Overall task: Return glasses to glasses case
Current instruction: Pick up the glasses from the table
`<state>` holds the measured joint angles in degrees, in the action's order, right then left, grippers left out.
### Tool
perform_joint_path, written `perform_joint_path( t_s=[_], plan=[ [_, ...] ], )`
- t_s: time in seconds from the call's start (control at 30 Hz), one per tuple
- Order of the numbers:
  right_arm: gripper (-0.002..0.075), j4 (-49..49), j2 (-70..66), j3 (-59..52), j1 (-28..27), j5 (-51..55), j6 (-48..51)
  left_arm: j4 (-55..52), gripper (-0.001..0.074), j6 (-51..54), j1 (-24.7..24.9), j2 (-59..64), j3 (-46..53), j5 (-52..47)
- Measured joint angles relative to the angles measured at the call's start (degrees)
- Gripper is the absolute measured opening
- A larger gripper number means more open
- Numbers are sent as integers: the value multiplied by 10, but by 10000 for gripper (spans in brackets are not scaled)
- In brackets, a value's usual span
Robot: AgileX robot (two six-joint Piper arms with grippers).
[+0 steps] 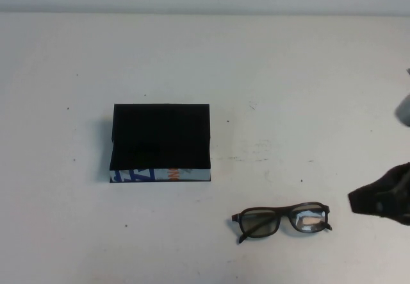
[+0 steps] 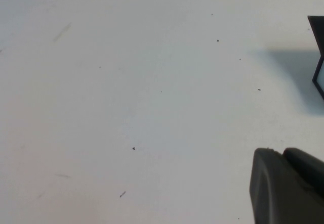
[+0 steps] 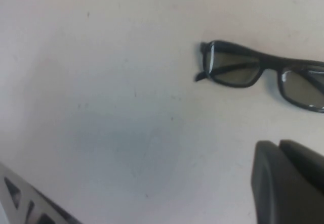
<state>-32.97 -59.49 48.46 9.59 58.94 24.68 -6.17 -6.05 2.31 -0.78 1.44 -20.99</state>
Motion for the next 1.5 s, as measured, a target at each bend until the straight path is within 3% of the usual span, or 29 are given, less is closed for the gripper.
perform_joint_path(
  t_s=[0.23, 0.33, 0.53, 0.7, 0.87, 1.5],
  plan=[
    [-13, 107, -128, 87, 151, 37, 28, 0, 0, 0, 0, 0, 0, 0],
    [-13, 140, -176, 131, 185, 68, 75, 0, 0, 0, 0, 0, 0, 0],
    [22, 185, -244, 185, 193, 89, 235, 0, 0, 0, 0, 0, 0, 0],
    [189, 239, -280, 190, 193, 90, 336, 0, 0, 0, 0, 0, 0, 0],
    [328, 272, -322, 192, 199, 77, 368, 0, 0, 0, 0, 0, 0, 0],
    [356, 282, -448, 302, 215, 69, 410, 0, 0, 0, 0, 0, 0, 0]
  ],
)
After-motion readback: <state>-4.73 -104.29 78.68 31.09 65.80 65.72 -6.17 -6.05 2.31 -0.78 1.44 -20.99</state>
